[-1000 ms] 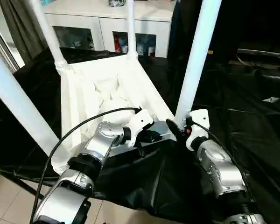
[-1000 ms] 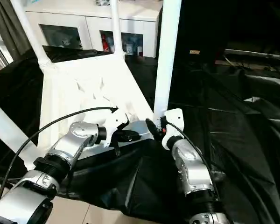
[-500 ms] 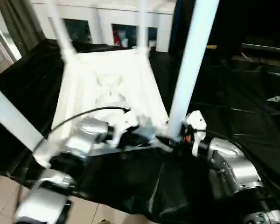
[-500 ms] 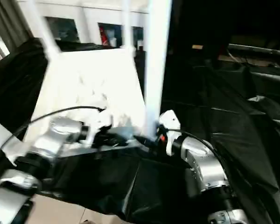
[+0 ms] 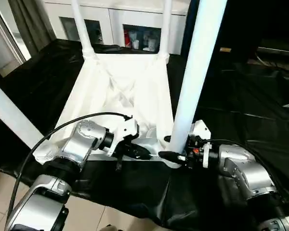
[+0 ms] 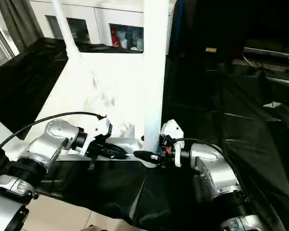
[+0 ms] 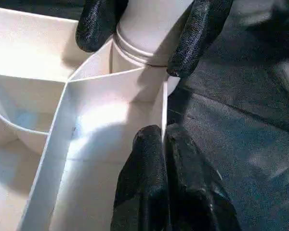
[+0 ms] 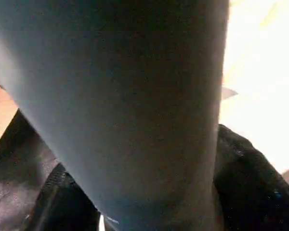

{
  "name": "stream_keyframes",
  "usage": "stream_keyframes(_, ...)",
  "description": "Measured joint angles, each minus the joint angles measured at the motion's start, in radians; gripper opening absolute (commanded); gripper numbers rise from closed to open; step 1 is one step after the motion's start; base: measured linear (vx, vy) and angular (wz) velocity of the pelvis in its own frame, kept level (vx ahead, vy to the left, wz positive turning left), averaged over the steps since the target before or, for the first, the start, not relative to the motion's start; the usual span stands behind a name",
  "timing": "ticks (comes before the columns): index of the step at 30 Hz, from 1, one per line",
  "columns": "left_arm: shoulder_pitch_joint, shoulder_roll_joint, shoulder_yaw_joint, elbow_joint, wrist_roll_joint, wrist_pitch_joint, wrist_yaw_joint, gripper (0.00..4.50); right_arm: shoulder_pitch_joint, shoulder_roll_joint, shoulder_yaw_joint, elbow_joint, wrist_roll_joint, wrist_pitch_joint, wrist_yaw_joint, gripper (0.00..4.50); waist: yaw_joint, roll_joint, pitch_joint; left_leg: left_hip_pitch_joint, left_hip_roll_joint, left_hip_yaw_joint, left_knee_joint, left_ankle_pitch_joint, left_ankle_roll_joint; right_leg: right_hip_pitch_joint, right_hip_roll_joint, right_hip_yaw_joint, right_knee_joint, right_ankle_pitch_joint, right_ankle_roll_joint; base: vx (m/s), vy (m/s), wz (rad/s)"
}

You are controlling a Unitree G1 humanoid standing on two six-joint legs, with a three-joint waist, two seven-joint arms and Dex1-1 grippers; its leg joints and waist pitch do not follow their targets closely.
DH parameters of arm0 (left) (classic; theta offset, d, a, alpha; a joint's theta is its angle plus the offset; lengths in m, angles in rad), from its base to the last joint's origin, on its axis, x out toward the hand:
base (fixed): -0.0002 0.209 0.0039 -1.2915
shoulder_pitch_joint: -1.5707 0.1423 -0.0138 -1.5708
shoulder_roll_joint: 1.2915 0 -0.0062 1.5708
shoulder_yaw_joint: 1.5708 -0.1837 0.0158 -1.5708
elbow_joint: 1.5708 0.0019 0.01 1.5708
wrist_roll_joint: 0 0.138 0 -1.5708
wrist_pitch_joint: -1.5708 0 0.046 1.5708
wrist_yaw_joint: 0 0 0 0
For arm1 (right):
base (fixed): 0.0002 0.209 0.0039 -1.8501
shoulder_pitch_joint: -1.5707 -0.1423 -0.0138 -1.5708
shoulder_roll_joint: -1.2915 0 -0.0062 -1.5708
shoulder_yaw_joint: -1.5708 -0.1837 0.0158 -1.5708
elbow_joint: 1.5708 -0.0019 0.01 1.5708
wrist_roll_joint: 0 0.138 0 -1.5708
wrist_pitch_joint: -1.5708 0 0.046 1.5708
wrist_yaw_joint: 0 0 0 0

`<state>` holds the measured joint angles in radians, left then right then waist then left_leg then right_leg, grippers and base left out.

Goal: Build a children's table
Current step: Rotate leg to tighten

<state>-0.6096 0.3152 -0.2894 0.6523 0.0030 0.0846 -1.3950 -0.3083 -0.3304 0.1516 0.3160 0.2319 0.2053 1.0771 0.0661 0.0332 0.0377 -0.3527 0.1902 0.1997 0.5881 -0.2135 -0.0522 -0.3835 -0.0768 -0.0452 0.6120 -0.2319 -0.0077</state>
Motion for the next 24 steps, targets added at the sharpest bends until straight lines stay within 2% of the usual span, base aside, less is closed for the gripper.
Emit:
stream_keyframes(5, 0.008, -0.053, 0.038, 0.021, 0.004, -0.006, 0.143, 0.0, 0.0, 0.082, -0.055, 0.051, -0.037, -0.041, -0.207, 2.6, -0.012, -0.003, 0.0, 0.003, 0.0, 0.0, 0.002, -0.002, -0.007, 0.002, 0.0, 0.002, 0.003, 0.002, -0.002, 0.0, 0.0, 0.0)
stream_keyframes(9, 0.007, -0.088, 0.044, 0.028, 0.021, -0.005, 0.24, 0.0, 0.003, 0.135, -0.089, 0.062, -0.054, -0.042, -0.354, 2.55, -0.023, -0.001, -0.001, 0.005, -0.001, 0.0, 0.001, -0.002, -0.008, 0.007, 0.0, 0.002, 0.002, 0.002, -0.002, 0.0, 0.0, 0.0)
stream_keyframes(13, -0.008, -0.15, 0.047, 0.067, 0.054, -0.013, 0.368, 0.0, -0.006, 0.216, -0.127, 0.083, -0.101, -0.052, -0.587, 2.54, -0.029, 0.005, -0.005, 0.007, -0.001, 0.0, 0.0, -0.002, -0.009, 0.01, 0.0, 0.003, -0.001, 0.003, -0.002, 0.0, 0.0, 0.0)
stream_keyframes(19, -0.008, -0.177, 0.047, 0.068, 0.064, -0.001, 0.417, 0.0, -0.007, 0.265, -0.143, 0.093, -0.128, -0.066, -0.708, 2.54, -0.033, 0.014, -0.011, 0.007, -0.002, -0.001, 0.0, -0.002, -0.009, 0.01, 0.0, 0.004, -0.002, 0.003, -0.001, 0.0, 0.0, 0.0)
stream_keyframes(20, -0.008, -0.177, 0.047, 0.067, 0.065, -0.002, 0.417, 0.0, -0.007, 0.266, -0.144, 0.091, -0.128, -0.071, -0.708, 2.89, -0.033, 0.014, -0.011, 0.006, -0.002, -0.001, -0.001, -0.002, -0.009, 0.01, 0.0, 0.004, -0.002, 0.003, -0.001, 0.0, 0.0, 0.0)
stream_keyframes(21, -0.008, -0.177, 0.047, 0.066, 0.065, -0.002, 0.416, 0.0, -0.007, 0.266, -0.144, 0.092, -0.127, -0.078, -0.708, 2.89, -0.034, 0.014, -0.011, 0.006, -0.002, -0.001, -0.001, -0.002, -0.009, 0.01, 0.0, 0.004, -0.002, 0.003, -0.001, 0.0, 0.0, 0.0)
stream_keyframes(23, -0.008, -0.177, 0.046, 0.063, 0.065, -0.002, 0.414, 0.0, -0.007, 0.266, -0.148, 0.092, -0.122, -0.08, -0.702, 3.26, -0.034, 0.015, -0.012, 0.006, -0.002, -0.001, -0.001, -0.002, -0.009, 0.01, 0.0, 0.004, -0.002, 0.003, -0.001, 0.0, 0.0, 0.0)
stream_keyframes(24, -0.008, -0.177, 0.046, 0.063, 0.065, -0.004, 0.407, 0.0, -0.007, 0.265, -0.148, 0.092, -0.122, -0.08, -0.696, 3.28, -0.033, 0.016, -0.012, 0.006, -0.002, -0.002, -0.001, -0.002, -0.009, 0.01, 0.0, 0.003, -0.002, 0.003, -0.001, 0.0, 0.0, 0.0)
